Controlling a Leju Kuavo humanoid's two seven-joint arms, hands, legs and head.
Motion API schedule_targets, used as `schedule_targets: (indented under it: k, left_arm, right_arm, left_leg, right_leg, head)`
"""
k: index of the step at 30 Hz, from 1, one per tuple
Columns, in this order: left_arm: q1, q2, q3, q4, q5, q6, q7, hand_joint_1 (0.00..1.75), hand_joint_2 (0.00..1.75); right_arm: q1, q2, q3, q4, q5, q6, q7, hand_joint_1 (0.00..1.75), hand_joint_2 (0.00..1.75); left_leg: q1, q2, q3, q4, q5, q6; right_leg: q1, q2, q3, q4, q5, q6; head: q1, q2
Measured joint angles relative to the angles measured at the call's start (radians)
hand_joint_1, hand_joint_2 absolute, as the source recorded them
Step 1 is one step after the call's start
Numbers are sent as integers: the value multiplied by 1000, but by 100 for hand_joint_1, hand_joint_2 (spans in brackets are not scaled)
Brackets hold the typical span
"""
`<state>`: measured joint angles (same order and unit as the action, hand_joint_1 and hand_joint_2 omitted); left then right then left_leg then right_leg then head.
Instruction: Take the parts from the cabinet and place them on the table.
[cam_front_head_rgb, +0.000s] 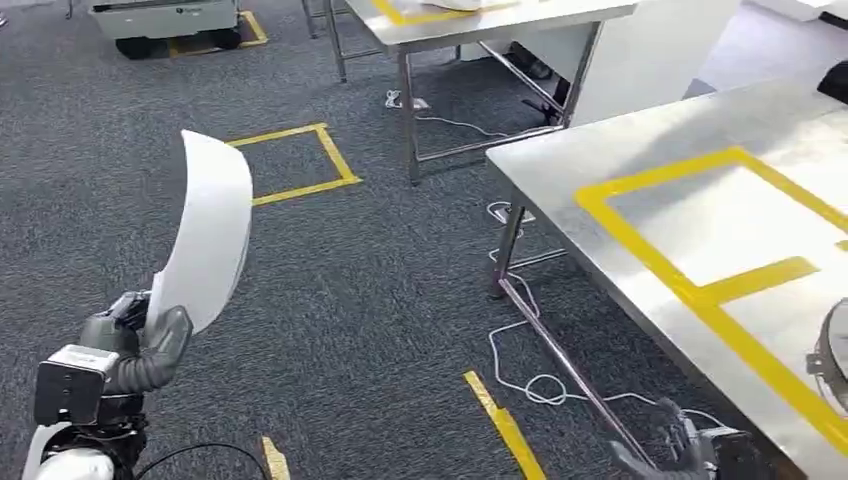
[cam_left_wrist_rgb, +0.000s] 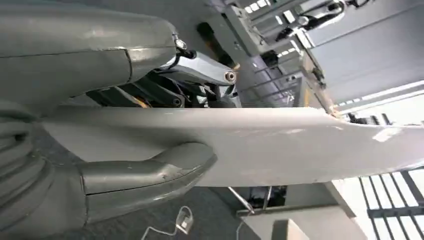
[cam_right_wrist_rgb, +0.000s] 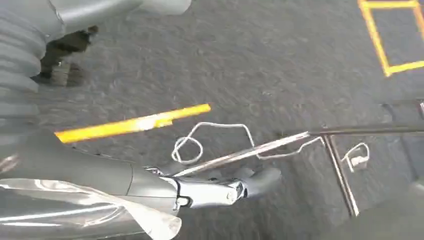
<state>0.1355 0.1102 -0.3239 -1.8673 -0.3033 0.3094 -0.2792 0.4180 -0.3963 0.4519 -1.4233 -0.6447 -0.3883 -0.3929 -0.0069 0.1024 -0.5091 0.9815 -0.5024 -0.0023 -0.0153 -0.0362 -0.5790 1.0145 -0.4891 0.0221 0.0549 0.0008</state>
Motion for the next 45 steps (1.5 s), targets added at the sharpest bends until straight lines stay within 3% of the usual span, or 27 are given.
schedule_targets:
  k: [2, 3, 5, 7, 10, 11, 12, 13, 17, 19, 20, 22, 23, 24, 26, 27, 29, 32, 34, 35, 37, 38, 39, 41, 42, 43, 45]
  left_arm:
    - [0, 0, 1, 0, 1, 1, -2, 175, 175]
    - [0, 0, 2, 0, 2, 2, -3, 175, 175]
    - [5, 0, 5, 0, 8, 3, -7, 175, 175]
    - [11, 0, 8, 1, 17, 3, -11, 175, 175]
    - [15, 0, 12, 1, 26, 4, -17, 175, 175]
    - [15, 0, 15, 1, 29, 5, -17, 175, 175]
    - [15, 0, 17, 1, 30, 5, -17, 175, 175]
    - [17, 0, 19, 1, 30, 5, -18, 175, 175]
    - [16, 0, 22, 1, 36, 8, -19, 175, 175]
    - [18, -3, 23, 2, 43, 10, -20, 175, 175]
    - [20, -3, 24, 2, 44, 10, -20, 175, 175]
    - [23, -3, 25, 2, 48, 10, -20, 175, 175]
    - [24, -4, 25, 3, 49, 10, -20, 175, 175]
    - [24, -5, 26, 3, 49, 10, -20, 175, 175]
    - [24, -5, 24, 3, 49, 10, -20, 175, 175]
    - [24, -6, 25, 3, 49, 10, -20, 175, 175]
    - [23, -5, 26, 3, 49, 10, -20, 175, 175]
    - [23, -6, 25, 3, 50, 10, -20, 175, 175]
    - [23, -6, 26, 3, 49, 11, -20, 175, 175]
    - [24, -6, 27, 3, 50, 11, -20, 175, 175]
    - [25, -5, 28, 4, 50, 11, -20, 175, 175]
    - [27, -5, 29, 5, 50, 11, -20, 175, 175]
    - [28, -5, 29, 5, 50, 11, -20, 175, 175]
    - [28, -5, 31, 5, 50, 11, -20, 175, 175]
    - [28, -5, 31, 5, 50, 11, -20, 175, 175]
    - [27, -5, 31, 5, 50, 11, -20, 175, 175]
    - [28, -5, 32, 5, 50, 11, -19, 175, 175]
  right_arm:
    - [19, 28, -42, 1, -1, 20, 7, 0, 175]
    - [25, 40, -59, 1, -1, 28, 11, 0, 175]
    - [27, 64, -96, 9, 3, 46, 23, 0, 175]
    - [32, 87, -127, 26, 32, 72, 44, 0, 175]
    - [45, 123, -173, 54, 64, 99, 70, 0, 175]
    - [47, 132, -185, 59, 69, 102, 73, 0, 175]
    - [48, 141, -193, 64, 72, 105, 75, 0, 175]
    - [47, 149, -198, 69, 72, 106, 77, 0, 175]
    - [61, 172, -233, 85, 113, 140, 111, 0, 175]
    - [62, 186, -257, 97, 139, 160, 124, 0, 175]
    - [58, 192, -265, 103, 145, 165, 129, 0, 175]
    - [59, 203, -281, 118, 150, 171, 131, 0, 175]
    - [61, 208, -287, 124, 153, 172, 132, 0, 175]
    - [63, 211, -292, 128, 153, 173, 132, 0, 175]
    - [63, 214, -300, 132, 154, 174, 132, 0, 175]
    - [62, 215, -302, 134, 155, 174, 132, 0, 175]
    - [59, 222, -308, 137, 154, 174, 132, 0, 175]
    - [64, 227, -310, 143, 155, 174, 133, 0, 175]
    - [64, 228, -312, 144, 155, 174, 132, 0, 175]
    - [62, 230, -314, 145, 155, 174, 132, 0, 175]
    - [62, 231, -315, 146, 155, 175, 132, 0, 175]
    - [63, 232, -315, 148, 155, 175, 132, 0, 175]
    - [63, 233, -315, 149, 155, 175, 132, 0, 175]
    - [63, 234, -315, 150, 155, 175, 132, 0, 175]
    - [63, 235, -315, 150, 155, 175, 132, 0, 175]
    - [61, 236, -315, 151, 155, 175, 132, 0, 175]
    - [61, 237, -315, 151, 156, 176, 135, 0, 175]
  left_leg:
    - [7, -2, 1, 6, -15, -12]
    - [11, -46, -8, 33, -39, -16]
    - [11, -88, -79, 191, -122, -17]
    - [10, -93, -147, 328, -161, -10]
    - [1, -106, -112, 218, -59, 15]
    - [-7, -127, -71, 119, -6, 27]
    - [-13, -177, -42, 49, 18, 38]
    - [-6, -198, -35, 29, 12, 47]
    - [-1, -154, -22, -8, 19, 39]
    - [0, -128, -15, -22, 26, 42]
    - [-1, -113, -17, -22, 25, 42]
    - [-3, -82, -17, -21, 24, 43]
    - [-2, -69, -17, -21, 23, 42]
    - [-1, -58, -17, -20, 22, 39]
    - [2, -35, -12, -18, 17, 31]
    - [0, -26, -7, -13, 12, 24]
    - [-7, -11, -6, -7, 6, 12]
    - [-2, 11, -2, -5, 3, 0]
    - [6, -67, -23, 48, -44, -12]
    - [9, -88, -61, 137, -94, -15]
    - [9, -94, -138, 302, -157, -18]
    - [9, -95, -153, 330, -155, -16]
    - [9, -96, -146, 312, -130, -14]
    - [9, -109, -78, 158, -33, -4]
    - [9, -143, -35, 66, 10, 2]
    - [12, -199, -17, 24, 7, 11]
    - [11, -185, -18, 8, 2, 9]
  right_leg:
    - [-1, 18, 1, -1, 3, -14]
    - [-1, 24, 1, -1, 3, -20]
    - [1, 47, 1, -1, 4, -28]
    - [7, 72, 1, -1, 4, -32]
    - [15, 110, 2, -1, 6, -36]
    - [15, 124, 3, -1, 7, -37]
    - [11, 133, 1, -1, 8, -37]
    - [16, 146, -4, 2, 9, -34]
    - [13, 187, -26, -6, 21, -9]
    - [17, 86, -56, 61, -33, -6]
    - [14, 61, -88, 130, -72, 0]
    - [6, 45, -149, 269, -129, 12]
    - [2, 42, -153, 283, -125, 18]
    - [0, 38, -132, 248, -99, 23]
    - [-6, 13, -30, 73, -20, 28]
    - [-5, -33, 20, -15, -7, 30]
    - [0, -22, 29, -20, -8, 5]
    - [2, 5, 24, -20, -4, -11]
    - [-2, 21, 24, -22, 1, -24]
    - [-2, 34, 22, -22, 2, -27]
    - [0, 56, 20, -21, 3, -30]
    - [1, 68, 20, -21, 4, -30]
    - [1, 81, 21, -21, 4, -30]
    - [1, 108, 23, -21, 5, -29]
    - [1, 119, 24, -20, 6, -27]
    - [3, 129, 20, -18, 7, -22]
    - [-2, 150, 2, -16, 14, -8]
  head:
    - [0, 0]
    - [-2, 0]
    - [-3, 0]
    - [-2, 0]
    - [-1, 0]
    - [-2, 0]
    - [-2, 0]
    - [-1, 0]
    - [-5, 0]
    - [4, 0]
    - [4, 0]
    - [3, 0]
    - [4, 0]
    - [3, 0]
    - [3, 0]
    - [5, 0]
    - [-2, 0]
    - [0, 0]
    - [-5, 0]
    - [-6, 0]
    - [-6, 0]
    - [-6, 0]
    - [-6, 0]
    - [-6, 0]
    - [-6, 0]
    - [-5, 0]
    - [-5, 0]
